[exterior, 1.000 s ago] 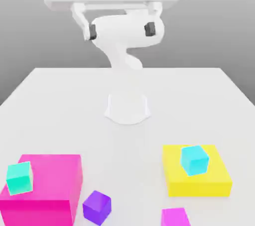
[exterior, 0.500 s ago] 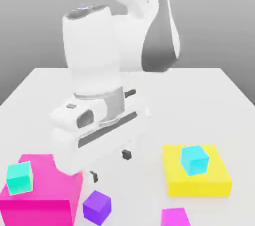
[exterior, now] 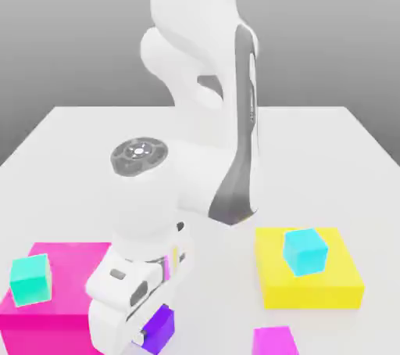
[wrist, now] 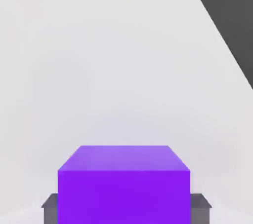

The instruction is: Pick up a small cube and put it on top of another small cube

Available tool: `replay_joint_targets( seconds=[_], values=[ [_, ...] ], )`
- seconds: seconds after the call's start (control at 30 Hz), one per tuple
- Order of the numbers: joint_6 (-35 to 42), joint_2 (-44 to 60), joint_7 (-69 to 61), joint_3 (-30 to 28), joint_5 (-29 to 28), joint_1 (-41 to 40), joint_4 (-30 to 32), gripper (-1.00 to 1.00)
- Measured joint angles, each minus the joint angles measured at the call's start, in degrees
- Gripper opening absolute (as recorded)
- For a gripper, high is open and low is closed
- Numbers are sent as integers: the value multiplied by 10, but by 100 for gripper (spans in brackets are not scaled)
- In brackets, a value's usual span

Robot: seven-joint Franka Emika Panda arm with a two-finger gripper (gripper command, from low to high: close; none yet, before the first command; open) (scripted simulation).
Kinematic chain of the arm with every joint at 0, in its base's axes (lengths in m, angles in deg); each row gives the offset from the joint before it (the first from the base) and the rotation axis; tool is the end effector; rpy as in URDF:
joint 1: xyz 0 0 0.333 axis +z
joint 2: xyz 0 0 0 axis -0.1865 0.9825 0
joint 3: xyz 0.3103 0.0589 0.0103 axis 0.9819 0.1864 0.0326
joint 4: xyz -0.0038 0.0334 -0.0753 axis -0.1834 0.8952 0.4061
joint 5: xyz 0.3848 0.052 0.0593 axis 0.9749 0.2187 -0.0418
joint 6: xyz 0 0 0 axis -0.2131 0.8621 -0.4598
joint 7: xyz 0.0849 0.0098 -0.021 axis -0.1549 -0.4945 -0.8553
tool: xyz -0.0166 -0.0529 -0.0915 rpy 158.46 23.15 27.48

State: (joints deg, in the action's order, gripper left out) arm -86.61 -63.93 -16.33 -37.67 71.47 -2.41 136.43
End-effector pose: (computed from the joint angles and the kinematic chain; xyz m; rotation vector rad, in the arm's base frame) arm 0.4620 -0.0720 0.1345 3.1154 0.4011 -0.0015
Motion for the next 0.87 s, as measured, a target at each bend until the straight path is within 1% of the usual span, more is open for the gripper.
replay_joint_targets(
  seconds=[0.07,0.23,0.27,0.37,0.5,0.57,0.6,0.67,0.77,0.8,0.87],
  values=[
    [-3,4,-3,4,3,-3,-1,-100],
    [56,-76,45,-50,-60,37,19,-100],
    [66,-94,44,-52,-66,38,15,-100],
    [125,-128,43,-82,-87,19,-25,-100],
    [224,-172,85,-140,-139,-16,-71,-100],
    [275,-193,110,-166,-168,-52,-94,-100],
    [290,-205,123,-169,-176,-56,-97,-100],
    [281,-198,125,-167,-167,-54,-92,-100],
    [232,-154,102,-158,-130,-61,-80,-100],
    [220,-143,96,-155,-121,-64,-77,100],
    [220,-143,96,-155,-121,-64,-77,100]
  ],
)
